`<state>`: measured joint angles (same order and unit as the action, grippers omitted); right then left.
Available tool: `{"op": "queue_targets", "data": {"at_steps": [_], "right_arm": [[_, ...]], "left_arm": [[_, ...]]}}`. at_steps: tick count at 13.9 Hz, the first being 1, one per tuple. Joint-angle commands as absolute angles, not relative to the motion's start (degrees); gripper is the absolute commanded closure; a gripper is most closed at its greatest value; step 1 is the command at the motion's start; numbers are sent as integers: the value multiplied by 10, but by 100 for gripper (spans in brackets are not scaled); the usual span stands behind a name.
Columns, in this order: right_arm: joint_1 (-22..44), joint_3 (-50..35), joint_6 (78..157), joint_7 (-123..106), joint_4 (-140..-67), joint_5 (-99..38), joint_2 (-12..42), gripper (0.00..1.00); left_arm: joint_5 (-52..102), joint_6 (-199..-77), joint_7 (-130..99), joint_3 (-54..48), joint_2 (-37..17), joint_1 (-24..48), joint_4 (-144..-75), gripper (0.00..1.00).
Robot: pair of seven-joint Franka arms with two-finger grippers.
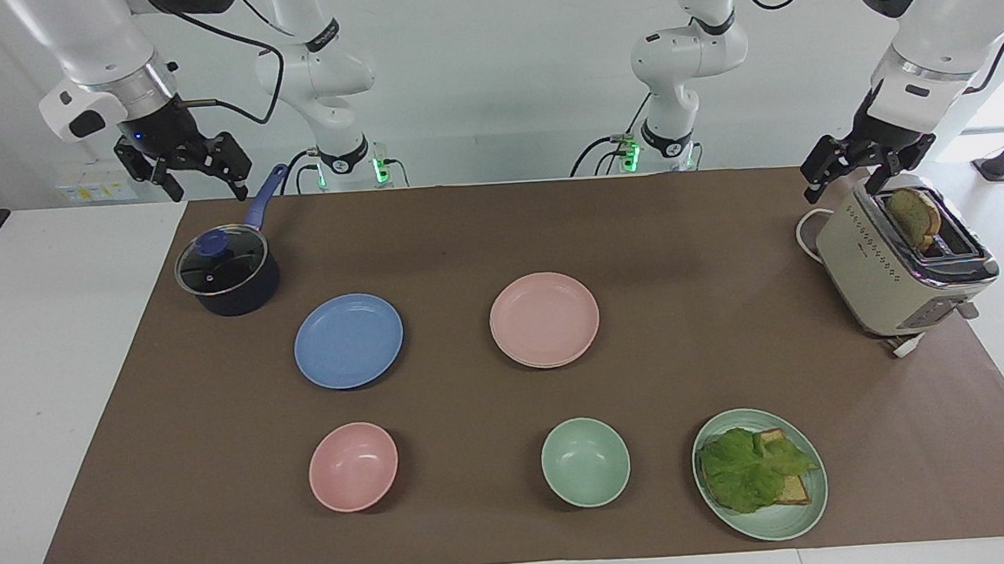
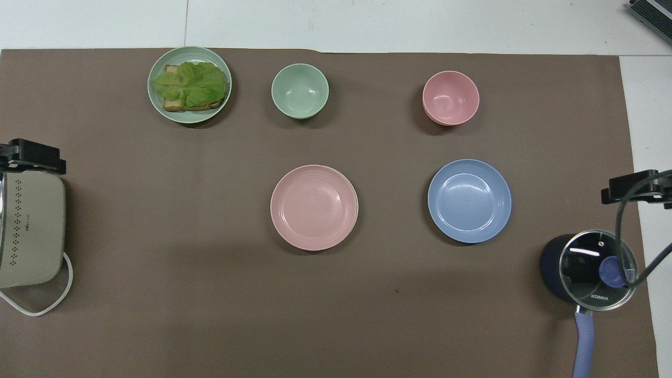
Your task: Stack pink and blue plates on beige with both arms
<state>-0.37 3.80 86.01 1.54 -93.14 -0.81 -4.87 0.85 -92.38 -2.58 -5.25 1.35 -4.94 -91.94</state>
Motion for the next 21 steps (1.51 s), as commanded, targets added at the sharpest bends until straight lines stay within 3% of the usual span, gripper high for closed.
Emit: {"op": "queue_targets", "data": {"at_steps": [1, 7, 9, 13, 17, 21], "right_arm": [[-10, 38, 857, 6, -942, -18, -61, 0], [-10, 38, 864, 1, -939, -13, -59, 0], [-9, 38, 886, 9, -967, -13, -68, 0], [-4, 36, 1018, 2, -1076, -14, -55, 0], [-2, 36, 1139, -10, -1116, -18, 31, 0], [-2, 36, 1249, -30, -1198, -20, 62, 0]], "left_arm": [[1, -915, -32, -54, 15, -52, -917, 0], [1, -915, -32, -54, 15, -52, -918, 0], [1, -915, -32, -54, 15, -52, -917, 0], [1, -915, -32, -54, 15, -52, -918, 0], [1, -915, -32, -54, 15, -52, -918, 0], [1, -914, -32, -54, 15, -52, -918, 0]]}}
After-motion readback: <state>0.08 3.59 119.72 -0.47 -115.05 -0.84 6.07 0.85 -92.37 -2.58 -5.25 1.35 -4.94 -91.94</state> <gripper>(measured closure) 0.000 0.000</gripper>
